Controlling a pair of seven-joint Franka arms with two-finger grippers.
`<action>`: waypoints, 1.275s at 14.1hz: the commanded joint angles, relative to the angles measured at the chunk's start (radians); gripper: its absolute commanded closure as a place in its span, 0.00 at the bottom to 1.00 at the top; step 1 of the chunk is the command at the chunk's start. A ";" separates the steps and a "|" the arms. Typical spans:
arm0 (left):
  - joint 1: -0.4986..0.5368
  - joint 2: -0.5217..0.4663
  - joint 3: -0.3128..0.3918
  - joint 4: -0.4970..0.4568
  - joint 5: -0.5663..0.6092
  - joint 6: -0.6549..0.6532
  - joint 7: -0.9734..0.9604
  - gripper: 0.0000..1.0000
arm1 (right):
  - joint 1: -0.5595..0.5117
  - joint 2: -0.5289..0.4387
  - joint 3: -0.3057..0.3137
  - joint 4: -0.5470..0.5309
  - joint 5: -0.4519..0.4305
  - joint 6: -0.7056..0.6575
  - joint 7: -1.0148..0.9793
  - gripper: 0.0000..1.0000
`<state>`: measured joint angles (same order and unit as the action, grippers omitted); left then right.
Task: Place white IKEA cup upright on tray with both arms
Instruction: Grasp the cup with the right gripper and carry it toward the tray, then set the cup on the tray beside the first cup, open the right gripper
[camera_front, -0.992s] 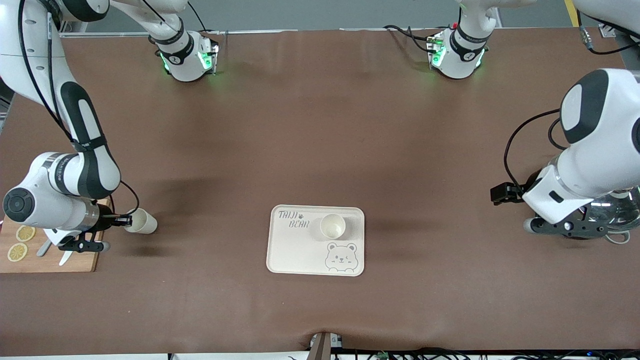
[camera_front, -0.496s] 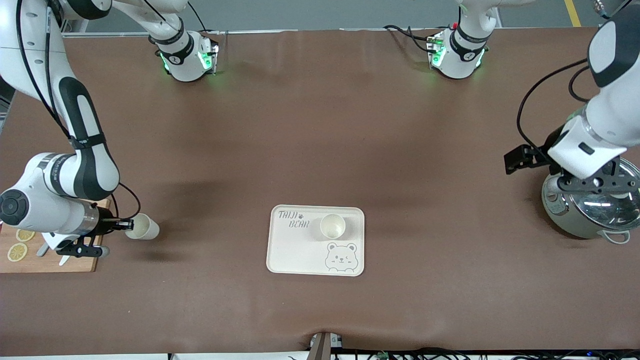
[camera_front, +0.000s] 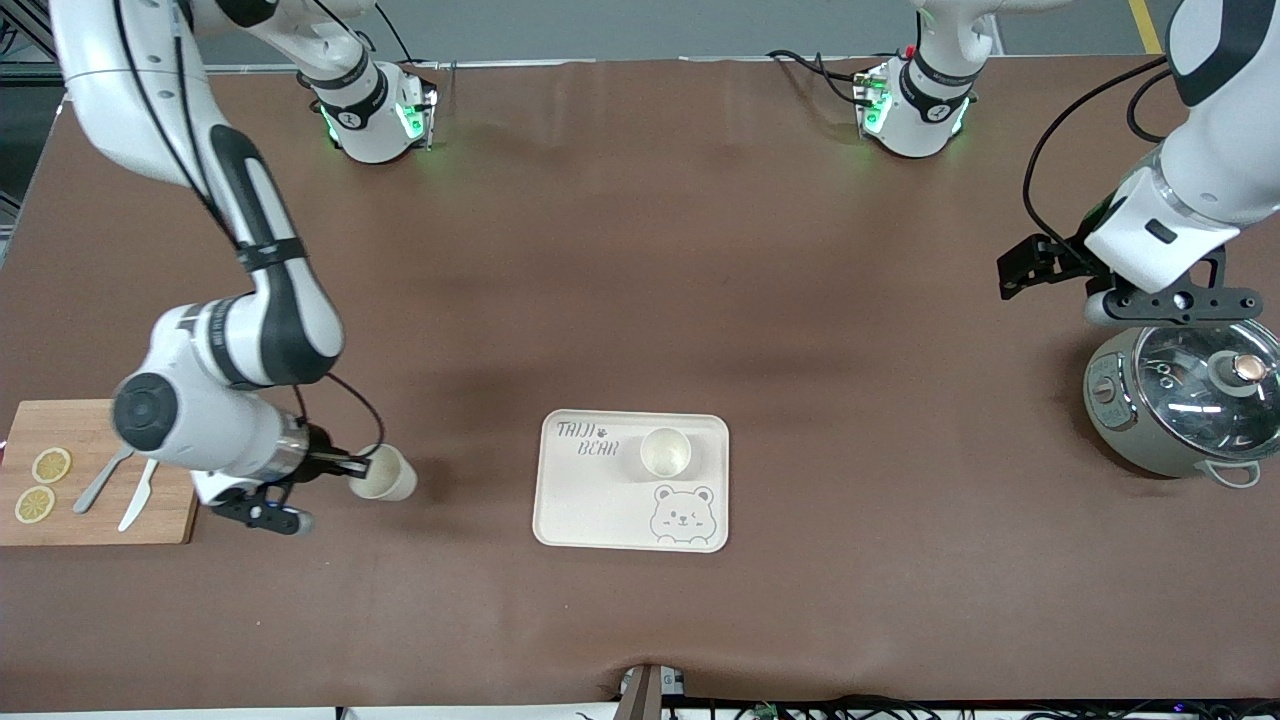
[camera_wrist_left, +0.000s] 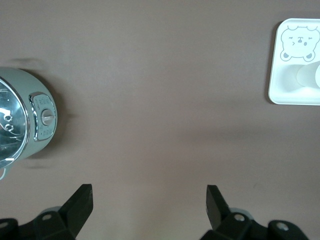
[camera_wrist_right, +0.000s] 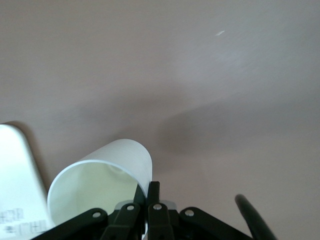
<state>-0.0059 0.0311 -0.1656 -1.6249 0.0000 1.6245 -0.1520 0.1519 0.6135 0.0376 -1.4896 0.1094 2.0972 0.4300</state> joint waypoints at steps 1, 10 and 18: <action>-0.037 -0.078 0.052 -0.075 -0.032 0.008 -0.003 0.00 | 0.096 0.058 -0.008 0.092 0.012 -0.016 0.162 1.00; -0.037 -0.115 0.104 -0.073 -0.038 -0.012 0.081 0.00 | 0.284 0.183 -0.008 0.193 0.015 0.026 0.463 1.00; -0.034 -0.062 0.106 -0.036 -0.022 0.000 0.103 0.00 | 0.333 0.213 -0.015 0.204 0.003 0.063 0.493 0.00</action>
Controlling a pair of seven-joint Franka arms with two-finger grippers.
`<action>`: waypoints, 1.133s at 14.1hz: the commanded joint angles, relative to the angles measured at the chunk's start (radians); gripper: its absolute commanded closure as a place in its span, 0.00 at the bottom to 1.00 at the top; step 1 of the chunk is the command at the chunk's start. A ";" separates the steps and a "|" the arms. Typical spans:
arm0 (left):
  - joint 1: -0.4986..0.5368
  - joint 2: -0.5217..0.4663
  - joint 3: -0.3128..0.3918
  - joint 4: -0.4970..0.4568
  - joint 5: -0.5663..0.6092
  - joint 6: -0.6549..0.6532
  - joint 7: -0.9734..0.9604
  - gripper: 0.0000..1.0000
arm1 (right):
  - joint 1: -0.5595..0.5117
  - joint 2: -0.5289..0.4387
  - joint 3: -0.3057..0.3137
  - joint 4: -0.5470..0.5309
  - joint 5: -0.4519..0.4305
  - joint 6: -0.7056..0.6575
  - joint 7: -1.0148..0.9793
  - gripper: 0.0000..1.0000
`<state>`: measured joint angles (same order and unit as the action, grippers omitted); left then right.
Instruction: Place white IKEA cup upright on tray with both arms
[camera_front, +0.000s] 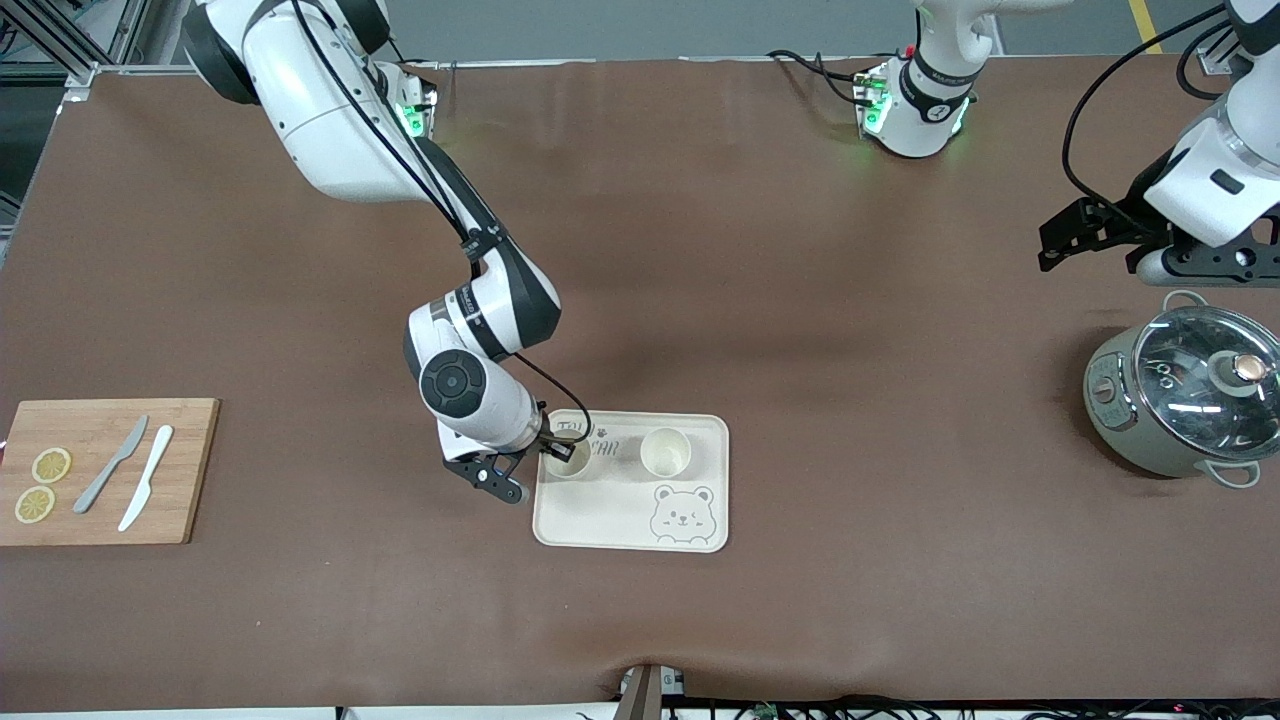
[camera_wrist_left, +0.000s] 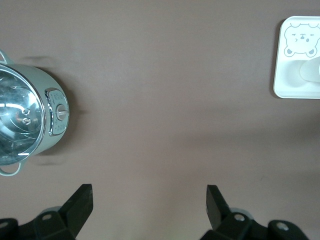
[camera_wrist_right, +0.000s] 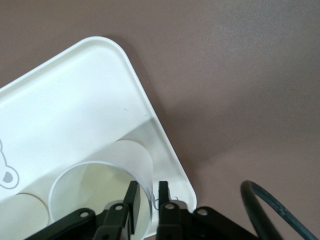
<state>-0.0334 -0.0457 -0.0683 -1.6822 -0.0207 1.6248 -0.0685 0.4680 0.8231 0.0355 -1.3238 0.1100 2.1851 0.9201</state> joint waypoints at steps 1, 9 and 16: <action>-0.010 0.017 0.007 0.022 0.001 0.001 0.022 0.00 | 0.014 0.001 -0.012 0.061 0.004 -0.059 0.003 0.00; -0.002 0.014 0.005 0.041 -0.008 0.001 0.026 0.00 | -0.028 -0.056 -0.025 0.166 0.002 -0.275 0.002 0.00; 0.001 0.015 0.009 0.053 -0.012 0.001 0.024 0.00 | -0.198 -0.254 -0.022 0.115 0.002 -0.445 -0.357 0.00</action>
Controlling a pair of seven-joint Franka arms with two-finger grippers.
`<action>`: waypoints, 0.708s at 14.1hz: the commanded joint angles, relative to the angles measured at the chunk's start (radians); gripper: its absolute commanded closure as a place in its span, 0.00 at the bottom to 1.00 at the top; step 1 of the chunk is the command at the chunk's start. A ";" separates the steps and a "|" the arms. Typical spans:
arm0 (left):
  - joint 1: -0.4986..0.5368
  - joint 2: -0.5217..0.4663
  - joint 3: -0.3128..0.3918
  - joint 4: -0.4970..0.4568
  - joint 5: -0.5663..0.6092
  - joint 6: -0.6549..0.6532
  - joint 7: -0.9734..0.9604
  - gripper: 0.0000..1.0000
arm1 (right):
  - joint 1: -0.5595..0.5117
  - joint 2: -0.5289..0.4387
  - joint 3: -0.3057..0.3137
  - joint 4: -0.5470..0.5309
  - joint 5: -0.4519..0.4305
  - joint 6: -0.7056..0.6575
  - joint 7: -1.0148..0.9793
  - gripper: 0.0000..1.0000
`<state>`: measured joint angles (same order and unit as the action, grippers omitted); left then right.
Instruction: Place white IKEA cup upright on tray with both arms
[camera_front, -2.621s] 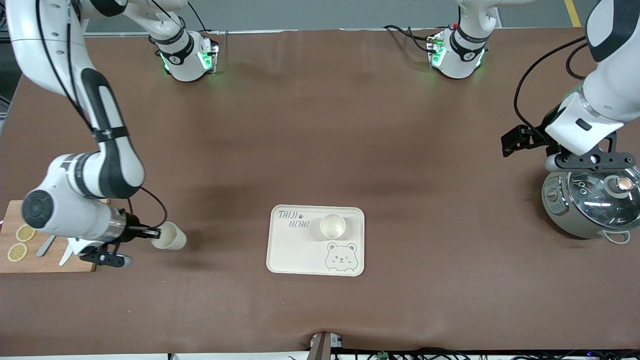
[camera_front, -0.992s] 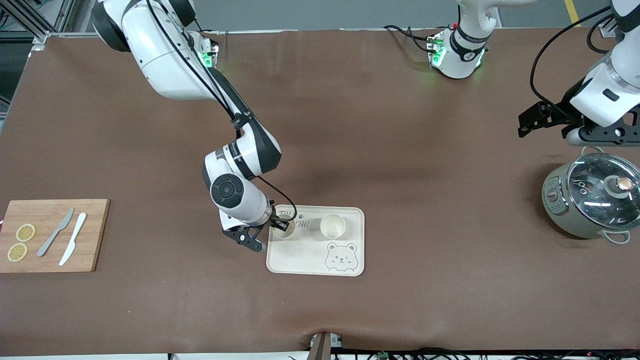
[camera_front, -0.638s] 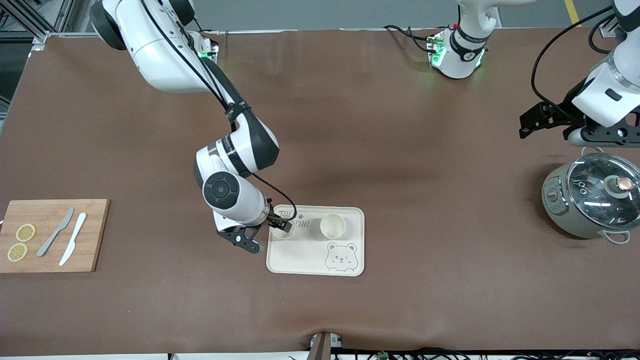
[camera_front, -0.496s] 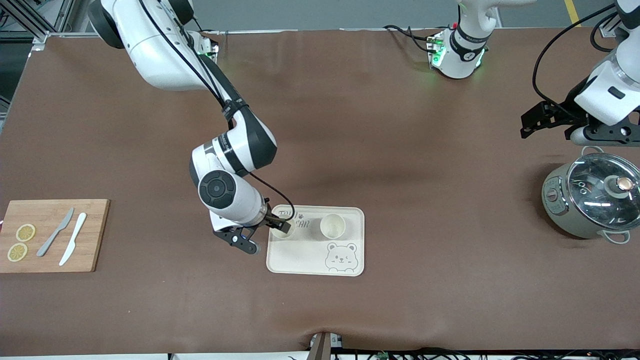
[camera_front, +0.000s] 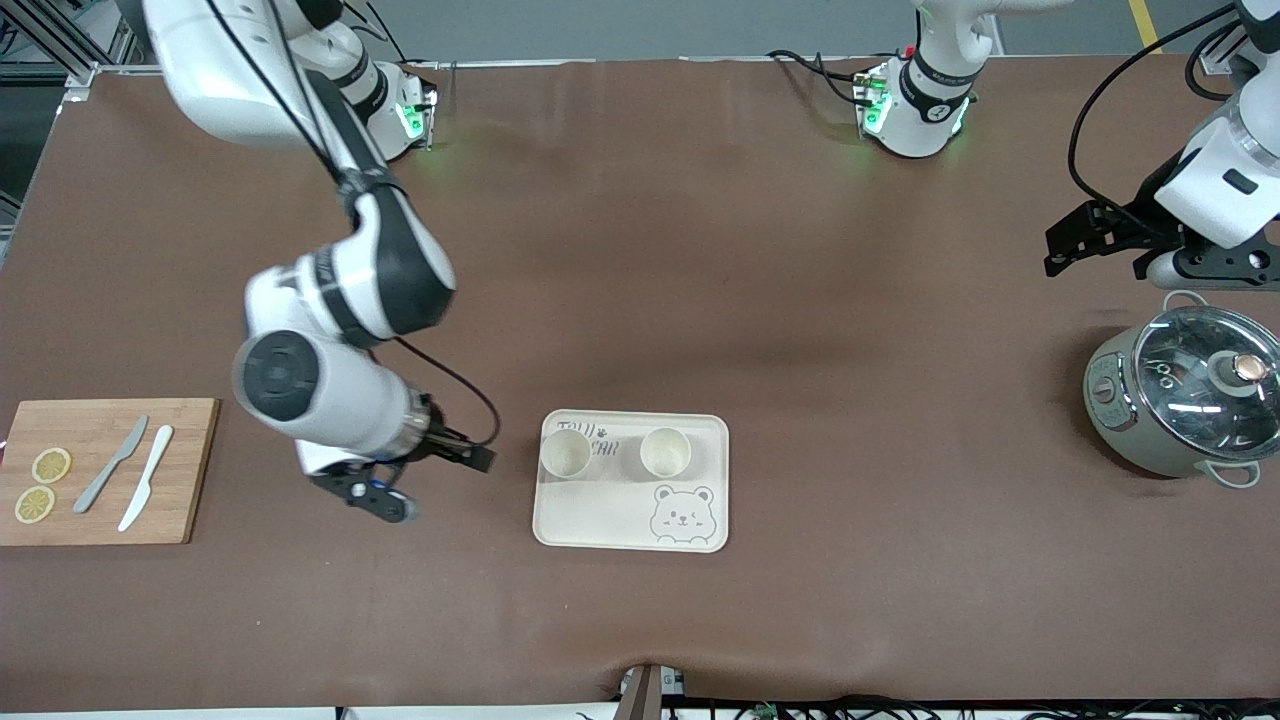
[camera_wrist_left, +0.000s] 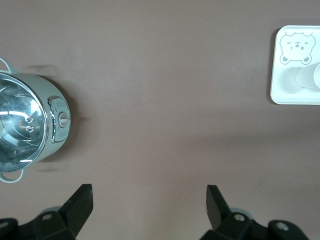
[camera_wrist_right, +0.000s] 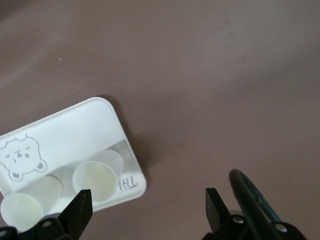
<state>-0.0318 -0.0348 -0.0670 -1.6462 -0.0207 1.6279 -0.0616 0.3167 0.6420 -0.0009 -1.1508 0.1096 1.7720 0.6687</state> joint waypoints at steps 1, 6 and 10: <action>0.000 0.004 0.007 0.017 -0.012 -0.002 0.013 0.00 | -0.065 -0.093 0.013 -0.061 0.001 -0.052 -0.139 0.00; 0.000 0.004 0.007 0.009 -0.004 -0.002 0.012 0.00 | -0.135 -0.208 0.013 -0.115 -0.080 -0.138 -0.357 0.00; 0.000 0.004 0.007 0.008 -0.001 -0.002 0.012 0.00 | -0.223 -0.309 0.015 -0.138 -0.085 -0.252 -0.544 0.00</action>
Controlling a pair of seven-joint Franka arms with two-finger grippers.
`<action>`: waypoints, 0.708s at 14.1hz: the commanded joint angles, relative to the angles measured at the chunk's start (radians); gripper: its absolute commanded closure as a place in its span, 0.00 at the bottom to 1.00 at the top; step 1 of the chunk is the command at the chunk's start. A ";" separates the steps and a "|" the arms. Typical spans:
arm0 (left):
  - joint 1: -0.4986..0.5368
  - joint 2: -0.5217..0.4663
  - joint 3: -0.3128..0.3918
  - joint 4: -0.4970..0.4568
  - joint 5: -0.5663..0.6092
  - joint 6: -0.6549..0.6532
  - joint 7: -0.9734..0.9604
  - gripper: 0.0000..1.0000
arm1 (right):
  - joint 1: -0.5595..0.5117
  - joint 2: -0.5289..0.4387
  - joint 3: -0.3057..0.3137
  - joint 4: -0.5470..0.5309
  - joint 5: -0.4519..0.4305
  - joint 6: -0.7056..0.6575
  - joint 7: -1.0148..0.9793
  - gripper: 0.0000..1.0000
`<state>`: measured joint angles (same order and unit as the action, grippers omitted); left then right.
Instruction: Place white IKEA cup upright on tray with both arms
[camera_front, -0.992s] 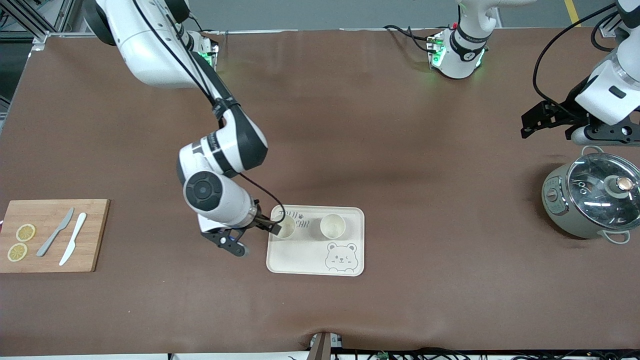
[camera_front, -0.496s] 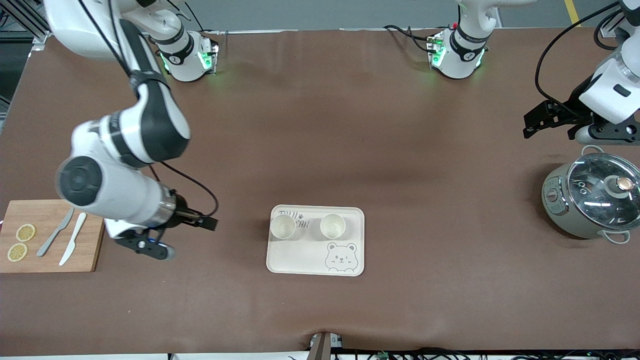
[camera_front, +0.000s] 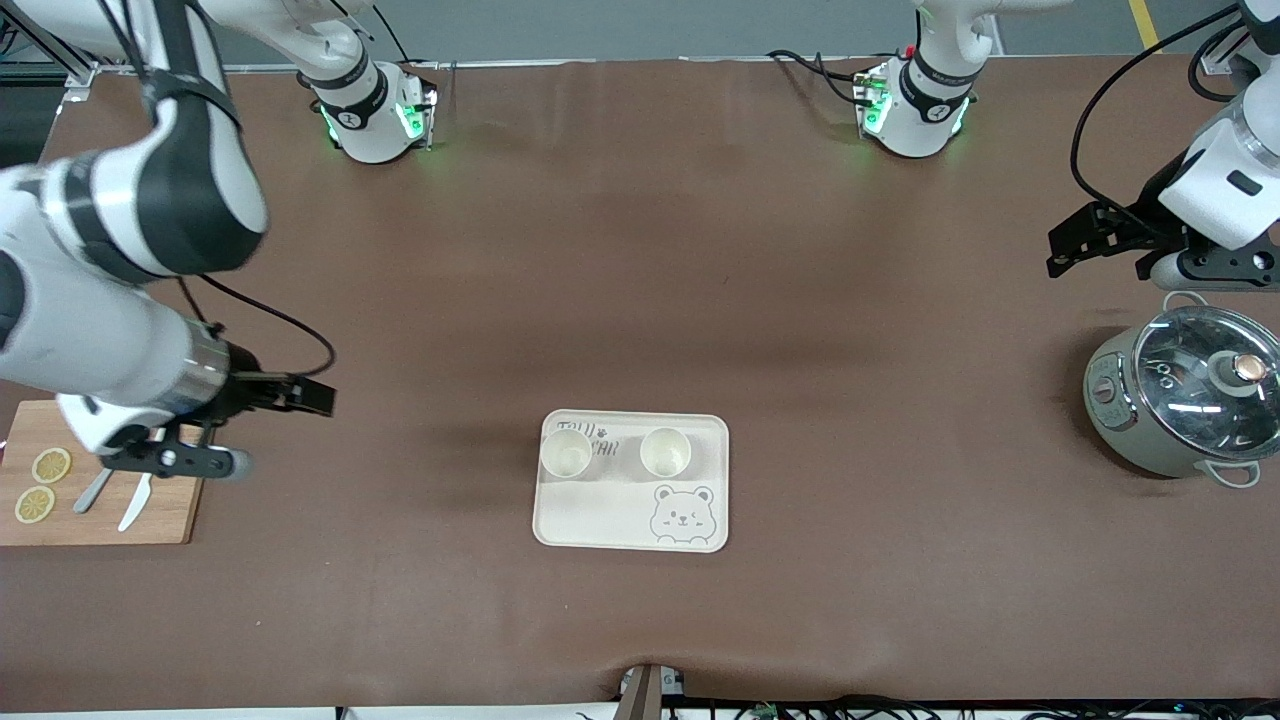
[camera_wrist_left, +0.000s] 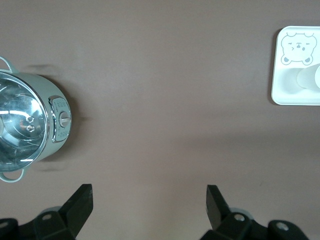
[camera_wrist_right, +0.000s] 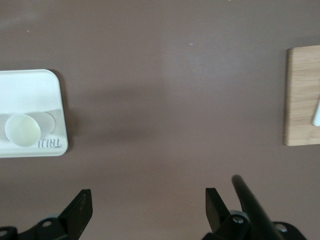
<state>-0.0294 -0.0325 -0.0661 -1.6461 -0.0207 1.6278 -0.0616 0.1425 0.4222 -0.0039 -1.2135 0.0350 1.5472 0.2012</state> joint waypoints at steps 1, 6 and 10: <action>-0.003 0.002 0.006 0.008 -0.001 -0.002 0.012 0.00 | -0.072 -0.129 0.018 -0.107 -0.009 -0.029 -0.119 0.00; -0.004 0.002 0.006 0.008 -0.001 -0.005 0.005 0.00 | -0.093 -0.278 0.018 -0.170 -0.010 -0.073 -0.143 0.00; -0.003 0.003 0.006 0.005 -0.001 -0.005 0.002 0.00 | -0.126 -0.352 0.016 -0.167 -0.021 -0.154 -0.279 0.00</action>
<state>-0.0293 -0.0311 -0.0655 -1.6470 -0.0206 1.6276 -0.0616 0.0467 0.1216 -0.0014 -1.3361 0.0316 1.4053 0.0030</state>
